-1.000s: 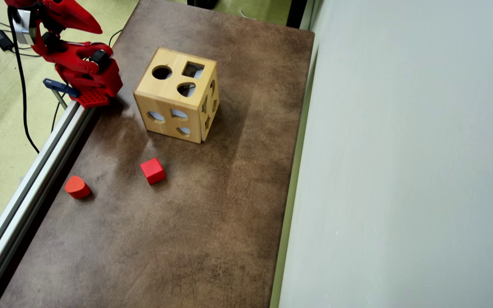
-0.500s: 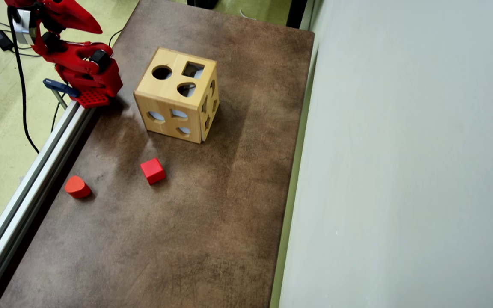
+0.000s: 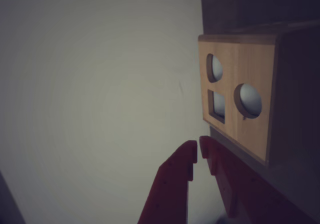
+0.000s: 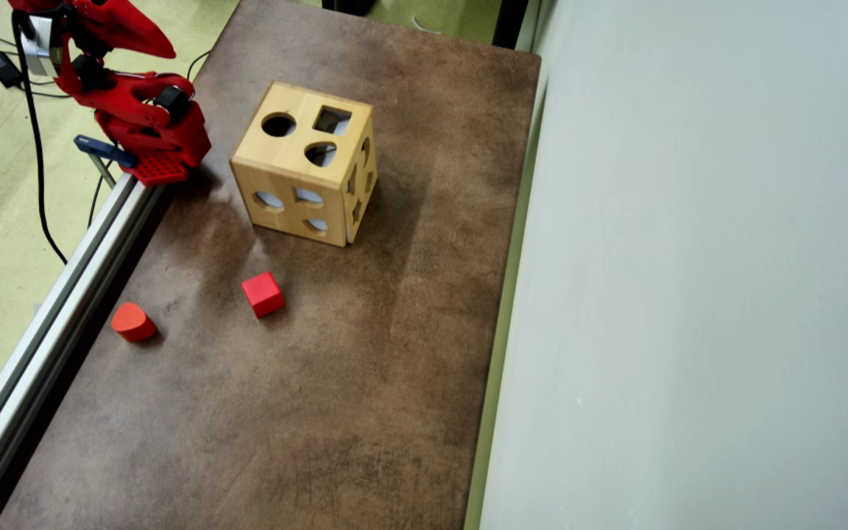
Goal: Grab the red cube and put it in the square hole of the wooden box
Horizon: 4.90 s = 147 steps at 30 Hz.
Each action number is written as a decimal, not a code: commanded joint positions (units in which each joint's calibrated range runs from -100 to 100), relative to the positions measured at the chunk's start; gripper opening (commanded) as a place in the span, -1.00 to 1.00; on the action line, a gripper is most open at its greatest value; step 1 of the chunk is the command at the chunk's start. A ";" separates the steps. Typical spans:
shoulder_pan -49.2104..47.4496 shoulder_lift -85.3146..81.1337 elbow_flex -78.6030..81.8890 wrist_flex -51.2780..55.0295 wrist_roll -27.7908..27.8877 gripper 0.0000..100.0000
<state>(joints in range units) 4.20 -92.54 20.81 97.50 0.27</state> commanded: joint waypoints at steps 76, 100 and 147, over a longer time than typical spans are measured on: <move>25.74 130.97 -49.61 -15.35 50.65 -0.95; 28.04 128.00 -46.30 -11.33 48.69 -0.33; 27.22 139.12 -46.39 -18.33 48.40 -0.33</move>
<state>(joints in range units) 32.02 47.29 -25.06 79.74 48.82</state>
